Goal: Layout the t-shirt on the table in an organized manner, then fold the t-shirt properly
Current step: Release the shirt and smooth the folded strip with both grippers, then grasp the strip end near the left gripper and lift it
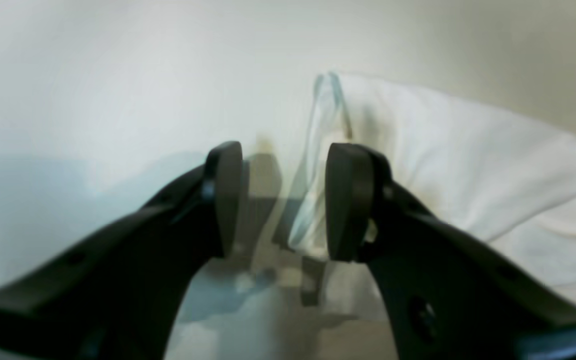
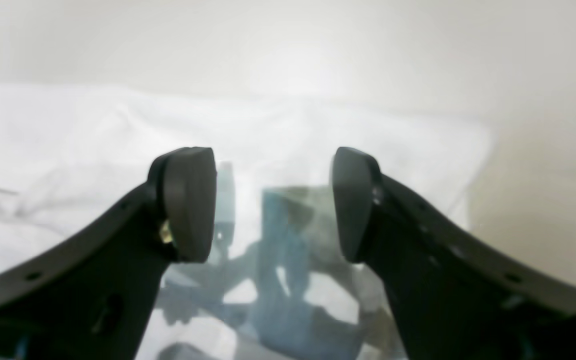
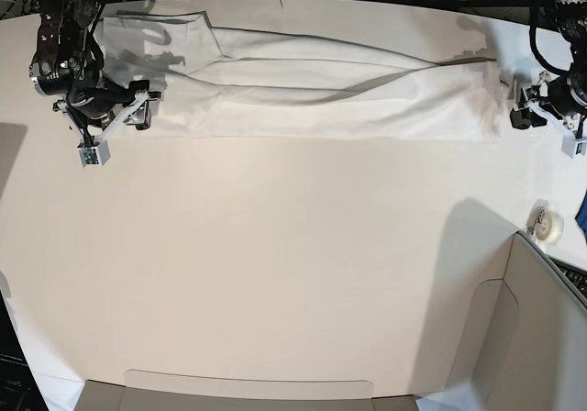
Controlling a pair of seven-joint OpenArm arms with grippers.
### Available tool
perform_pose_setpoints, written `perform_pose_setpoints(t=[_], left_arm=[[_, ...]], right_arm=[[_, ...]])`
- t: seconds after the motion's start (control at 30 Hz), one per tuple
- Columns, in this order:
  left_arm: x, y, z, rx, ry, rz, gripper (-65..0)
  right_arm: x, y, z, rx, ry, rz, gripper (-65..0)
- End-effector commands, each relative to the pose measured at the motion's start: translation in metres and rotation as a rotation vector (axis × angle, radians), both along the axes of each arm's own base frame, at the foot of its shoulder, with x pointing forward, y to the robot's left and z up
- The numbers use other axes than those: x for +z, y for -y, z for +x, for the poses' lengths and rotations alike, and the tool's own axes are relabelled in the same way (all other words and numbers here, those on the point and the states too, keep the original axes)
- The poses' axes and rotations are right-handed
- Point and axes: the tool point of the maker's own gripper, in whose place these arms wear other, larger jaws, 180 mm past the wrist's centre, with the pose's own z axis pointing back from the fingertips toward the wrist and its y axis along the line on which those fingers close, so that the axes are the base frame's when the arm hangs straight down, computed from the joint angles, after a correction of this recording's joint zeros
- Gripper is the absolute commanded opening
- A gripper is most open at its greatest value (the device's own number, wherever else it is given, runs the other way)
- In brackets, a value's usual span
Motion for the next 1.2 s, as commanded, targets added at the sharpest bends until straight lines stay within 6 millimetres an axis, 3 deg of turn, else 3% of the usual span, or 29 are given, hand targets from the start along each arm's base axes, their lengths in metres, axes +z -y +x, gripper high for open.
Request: perform_pose_setpoints(t=[0.0,0.27,0.57,0.9,1.17], left_arm=[[0.009,-0.010,0.002,0.011,0.012,-0.002,-38.6],[-0.006,-0.025,-0.013,0.122,-0.035,-0.183,-37.3],[0.005,-0.007,-0.004,0.137,0.039,-0.339,-36.4],[-0.016,0.012,-0.010,0.179,0.031,-0.420,-35.2],[-0.019,0.023,-0.009,0.172,0.034,-0.447,-35.2]], right_arm=[[0.009,0.001,0.006,0.013,0.033,-0.007,-28.6],[0.011,0.005,0.008,0.019,0.038,-0.022,-28.6],[0.010,0.003,0.007,0.021,0.035,-0.013,-28.6],[0.005,0.002,-0.001,0.023,0.014,-0.012,-28.6],[0.003,-0.004,-0.003,0.018,0.012,0.007,-28.6]])
